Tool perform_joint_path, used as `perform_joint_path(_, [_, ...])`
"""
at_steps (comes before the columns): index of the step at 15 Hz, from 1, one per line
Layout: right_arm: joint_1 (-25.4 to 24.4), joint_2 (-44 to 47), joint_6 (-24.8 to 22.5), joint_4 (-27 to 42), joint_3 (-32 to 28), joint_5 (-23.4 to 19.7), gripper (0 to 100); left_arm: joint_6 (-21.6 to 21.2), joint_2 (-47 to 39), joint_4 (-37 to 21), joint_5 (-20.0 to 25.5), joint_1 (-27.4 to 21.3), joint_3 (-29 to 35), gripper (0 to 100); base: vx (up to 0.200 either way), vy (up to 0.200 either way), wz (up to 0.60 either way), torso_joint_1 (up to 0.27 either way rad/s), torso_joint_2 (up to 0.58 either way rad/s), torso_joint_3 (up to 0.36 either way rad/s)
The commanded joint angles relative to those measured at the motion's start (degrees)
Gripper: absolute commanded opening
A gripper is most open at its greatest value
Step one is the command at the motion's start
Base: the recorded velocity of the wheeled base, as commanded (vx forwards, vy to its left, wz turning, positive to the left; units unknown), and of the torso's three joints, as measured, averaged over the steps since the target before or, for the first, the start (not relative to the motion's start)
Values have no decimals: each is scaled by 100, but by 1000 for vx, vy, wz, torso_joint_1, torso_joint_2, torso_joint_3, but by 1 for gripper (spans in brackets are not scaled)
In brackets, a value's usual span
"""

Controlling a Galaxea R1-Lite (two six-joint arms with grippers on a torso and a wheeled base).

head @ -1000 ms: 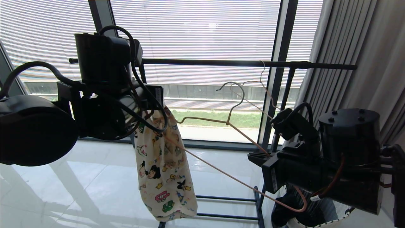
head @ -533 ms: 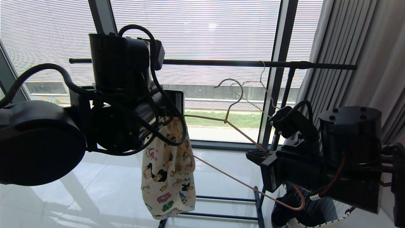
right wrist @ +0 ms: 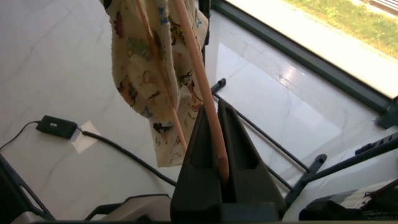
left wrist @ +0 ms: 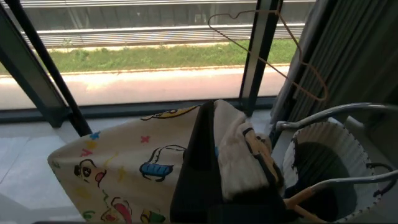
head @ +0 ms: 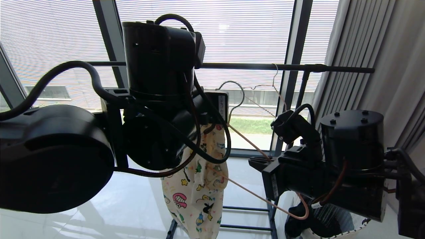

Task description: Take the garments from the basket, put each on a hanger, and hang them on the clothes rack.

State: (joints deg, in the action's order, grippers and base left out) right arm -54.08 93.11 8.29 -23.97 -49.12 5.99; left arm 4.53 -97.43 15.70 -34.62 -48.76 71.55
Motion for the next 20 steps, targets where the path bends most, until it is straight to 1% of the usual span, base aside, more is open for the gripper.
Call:
perform_joint_path(1, [-33,155,6,-3,-133,-1,0,65,-48,3,-1,-116,61,0,0,0,0,0,0,0])
perform_joint_path(3, [-33,199,-3,-3,-177,-1,0,100,-40,3,-10,-142,35,0,0,0,0,0,0,0])
perform_joint_path(6, [-15,163,6,-3,-151,34,0,47,119,-14,-1,60,-79,0,0,0,0,0,0,0])
perform_joint_path(7, [-6,163,6,-3,-151,210,0,-14,242,-14,-1,209,-176,0,0,0,0,0,0,0])
perform_joint_path(8, [2,163,15,-3,-151,280,0,-32,303,-14,-1,262,-194,0,0,0,0,0,0,0])
perform_joint_path(12, [2,163,41,-12,-160,421,0,-49,488,-14,-1,324,-211,0,0,0,0,0,0,0])
perform_joint_path(13, [2,155,41,-47,-160,465,0,-49,479,-14,-1,315,-203,100,0,0,0,0,0,0])
perform_joint_path(15, [-6,163,50,-258,-160,500,0,-76,479,-14,8,288,-185,100,0,0,0,0,0,0])
perform_joint_path(16, [-6,181,50,-433,-160,509,0,-172,488,-14,34,200,-167,100,0,0,0,0,0,0])
perform_joint_path(18, [-6,172,50,-495,-160,518,0,-234,488,-14,43,86,-141,100,0,0,0,0,0,0])
perform_joint_path(20, [-6,163,50,-574,-151,614,0,-269,541,-14,34,86,-159,100,0,0,0,0,0,0])
